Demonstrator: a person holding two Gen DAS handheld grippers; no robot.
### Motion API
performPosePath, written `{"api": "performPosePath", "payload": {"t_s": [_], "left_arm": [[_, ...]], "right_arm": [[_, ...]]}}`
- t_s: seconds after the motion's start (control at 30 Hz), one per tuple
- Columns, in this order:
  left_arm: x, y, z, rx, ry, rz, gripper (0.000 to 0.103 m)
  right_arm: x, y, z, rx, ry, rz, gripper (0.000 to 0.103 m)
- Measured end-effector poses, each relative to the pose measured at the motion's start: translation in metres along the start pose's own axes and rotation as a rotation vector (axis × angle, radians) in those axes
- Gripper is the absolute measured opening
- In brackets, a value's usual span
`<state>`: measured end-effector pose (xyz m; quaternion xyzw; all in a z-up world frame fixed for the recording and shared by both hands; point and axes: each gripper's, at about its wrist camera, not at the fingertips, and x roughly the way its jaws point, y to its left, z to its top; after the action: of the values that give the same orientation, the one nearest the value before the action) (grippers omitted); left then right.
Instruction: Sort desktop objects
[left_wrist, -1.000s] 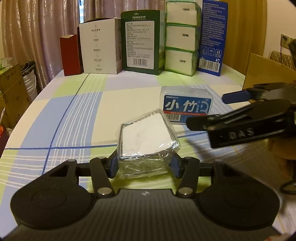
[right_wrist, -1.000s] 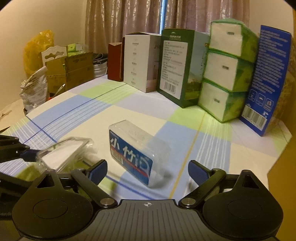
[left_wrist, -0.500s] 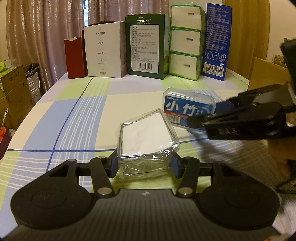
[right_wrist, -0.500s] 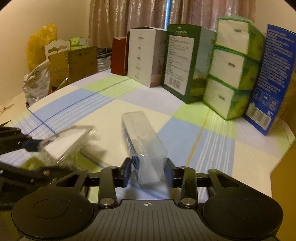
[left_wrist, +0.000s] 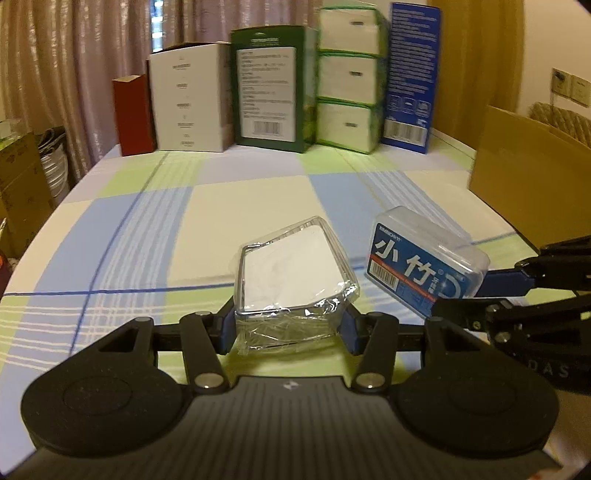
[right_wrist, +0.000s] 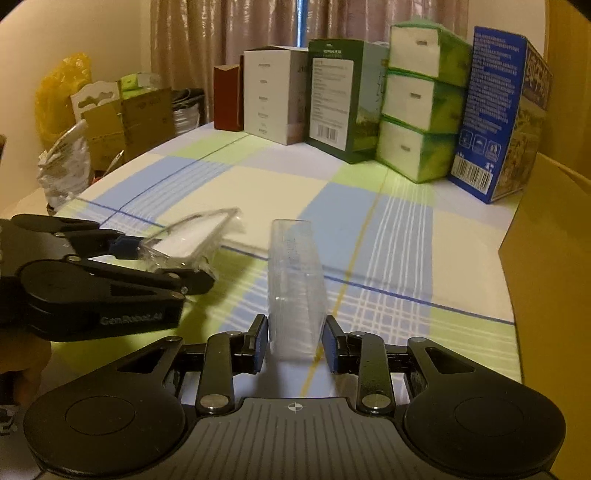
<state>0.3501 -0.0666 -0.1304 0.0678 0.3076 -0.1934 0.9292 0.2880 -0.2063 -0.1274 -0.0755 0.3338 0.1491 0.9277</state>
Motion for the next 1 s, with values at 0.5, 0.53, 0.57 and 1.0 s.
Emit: {"api": "performPosePath", "payload": {"t_s": [0.5, 0.53, 0.57, 1.0], "left_arm": [[0.001, 0.002, -0.005, -0.01, 0.003, -0.005, 0.048], [0.002, 0.002, -0.005, -0.009, 0.005, -0.002, 0.048], [0.003, 0.002, -0.005, -0.012, 0.008, 0.004, 0.048], [0.002, -0.001, -0.007, -0.002, 0.018, 0.007, 0.048]], "right_arm": [[0.03, -0.009, 0.007, 0.002, -0.015, 0.027, 0.051], [0.031, -0.009, 0.007, 0.011, -0.01, 0.028, 0.045], [0.033, -0.01, 0.008, 0.018, -0.006, 0.029, 0.042], [0.007, -0.015, 0.003, 0.069, -0.012, -0.013, 0.028]]}}
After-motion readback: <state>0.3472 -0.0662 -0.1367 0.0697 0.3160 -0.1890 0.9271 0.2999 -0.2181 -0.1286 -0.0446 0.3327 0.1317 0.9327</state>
